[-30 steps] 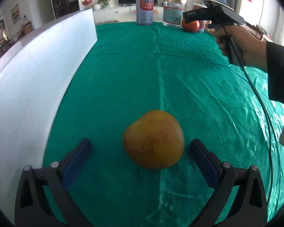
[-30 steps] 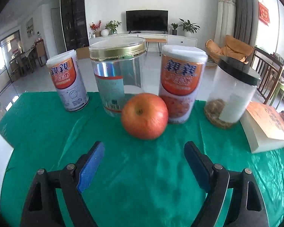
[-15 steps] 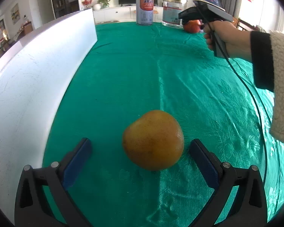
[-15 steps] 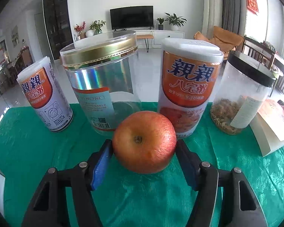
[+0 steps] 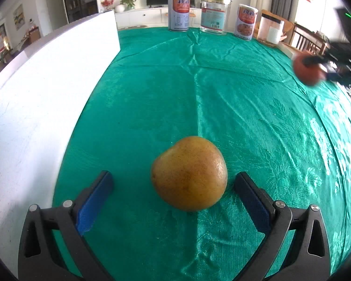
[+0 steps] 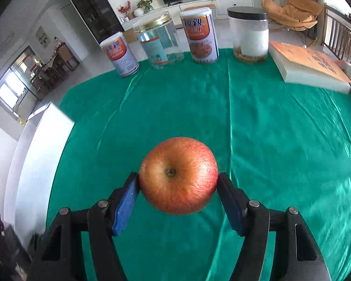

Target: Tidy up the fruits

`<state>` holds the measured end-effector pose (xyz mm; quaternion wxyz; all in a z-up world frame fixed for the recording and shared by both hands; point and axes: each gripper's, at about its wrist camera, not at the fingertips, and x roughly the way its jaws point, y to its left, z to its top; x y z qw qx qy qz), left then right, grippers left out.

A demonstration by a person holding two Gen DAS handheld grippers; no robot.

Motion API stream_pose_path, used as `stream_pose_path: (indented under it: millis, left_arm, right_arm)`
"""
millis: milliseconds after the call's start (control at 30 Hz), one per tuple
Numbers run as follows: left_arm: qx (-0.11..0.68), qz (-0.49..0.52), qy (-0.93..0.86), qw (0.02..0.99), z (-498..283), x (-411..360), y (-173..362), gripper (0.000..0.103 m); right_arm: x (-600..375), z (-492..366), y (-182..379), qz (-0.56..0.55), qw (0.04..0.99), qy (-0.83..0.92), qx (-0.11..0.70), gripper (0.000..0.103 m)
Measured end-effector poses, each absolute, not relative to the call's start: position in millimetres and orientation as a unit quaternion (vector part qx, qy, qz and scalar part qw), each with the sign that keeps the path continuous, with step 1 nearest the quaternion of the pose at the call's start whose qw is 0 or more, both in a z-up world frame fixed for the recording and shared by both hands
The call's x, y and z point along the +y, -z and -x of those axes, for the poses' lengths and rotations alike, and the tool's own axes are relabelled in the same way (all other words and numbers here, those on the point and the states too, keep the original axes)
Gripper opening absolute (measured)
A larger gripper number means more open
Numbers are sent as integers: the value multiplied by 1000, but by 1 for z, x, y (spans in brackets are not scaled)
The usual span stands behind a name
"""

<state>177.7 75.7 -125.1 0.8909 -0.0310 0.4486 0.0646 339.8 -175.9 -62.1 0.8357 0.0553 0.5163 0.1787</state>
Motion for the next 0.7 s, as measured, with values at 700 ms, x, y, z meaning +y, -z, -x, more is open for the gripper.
stream_pose_path:
  millis: [700]
  left_arm:
    - [449,30,-66,891,-178,75,125,103]
  right_arm:
    - [-185,-165,114,44,889,-120,441,91]
